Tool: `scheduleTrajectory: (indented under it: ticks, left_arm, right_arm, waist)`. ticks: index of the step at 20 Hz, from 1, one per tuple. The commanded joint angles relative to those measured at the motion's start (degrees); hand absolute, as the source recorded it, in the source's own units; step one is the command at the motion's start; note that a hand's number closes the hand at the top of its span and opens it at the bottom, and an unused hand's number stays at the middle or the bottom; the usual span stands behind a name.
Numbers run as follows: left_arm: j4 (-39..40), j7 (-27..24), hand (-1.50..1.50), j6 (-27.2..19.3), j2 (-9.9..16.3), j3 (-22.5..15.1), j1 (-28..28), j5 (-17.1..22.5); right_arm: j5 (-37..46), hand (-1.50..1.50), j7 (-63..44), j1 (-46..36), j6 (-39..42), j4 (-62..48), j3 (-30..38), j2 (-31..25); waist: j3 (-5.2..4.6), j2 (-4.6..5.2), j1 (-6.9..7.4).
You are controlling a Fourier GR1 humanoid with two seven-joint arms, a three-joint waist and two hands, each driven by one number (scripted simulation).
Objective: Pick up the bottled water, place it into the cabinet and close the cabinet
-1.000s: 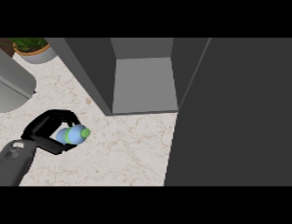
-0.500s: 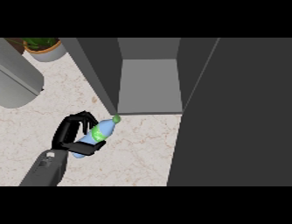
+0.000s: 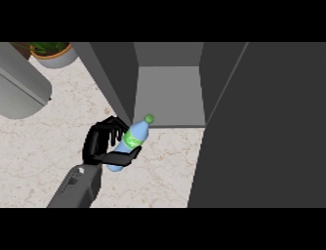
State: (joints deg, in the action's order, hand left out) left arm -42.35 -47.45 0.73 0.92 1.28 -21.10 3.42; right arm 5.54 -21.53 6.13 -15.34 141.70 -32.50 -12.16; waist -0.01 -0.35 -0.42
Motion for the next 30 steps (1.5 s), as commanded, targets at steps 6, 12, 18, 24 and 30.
scheduleTrajectory:
  ticks: [6,12,18,24,30]
  left_arm:
    - [-18.2,14.7,1.5,-6.5,-0.9,-11.5,2.4,11.2]
    - [-20.7,21.1,1.5,-18.3,-0.9,-19.3,-4.9,16.6]
    - [-18.8,25.7,1.5,-25.7,-0.9,-21.2,-11.5,16.5]
    - [-10.8,25.4,1.5,-26.7,-0.9,-19.8,-17.7,17.7]
    - [-2.9,24.6,1.5,-29.3,-0.9,-20.3,-24.1,25.4]
  right_arm:
    - [6.5,-1.5,-1.5,0.6,-1.0,4.5,-2.4,-0.4]
    - [2.6,-1.5,2.9,2.8,-0.8,2.2,-0.5,-1.2]
    - [2.0,-1.5,3.9,6.7,-0.2,5.4,-0.9,-3.7]
    - [3.5,-1.5,6.0,12.9,-0.6,9.7,-5.3,-5.8]
    - [1.7,-1.5,6.6,8.8,-1.0,5.3,-2.8,-4.4]
  waist:
    - [0.0,0.08,0.23]
    - [0.01,0.24,-0.32]
    - [0.02,0.27,-0.61]
    - [0.01,0.27,-1.25]
    - [-0.02,0.53,-1.18]
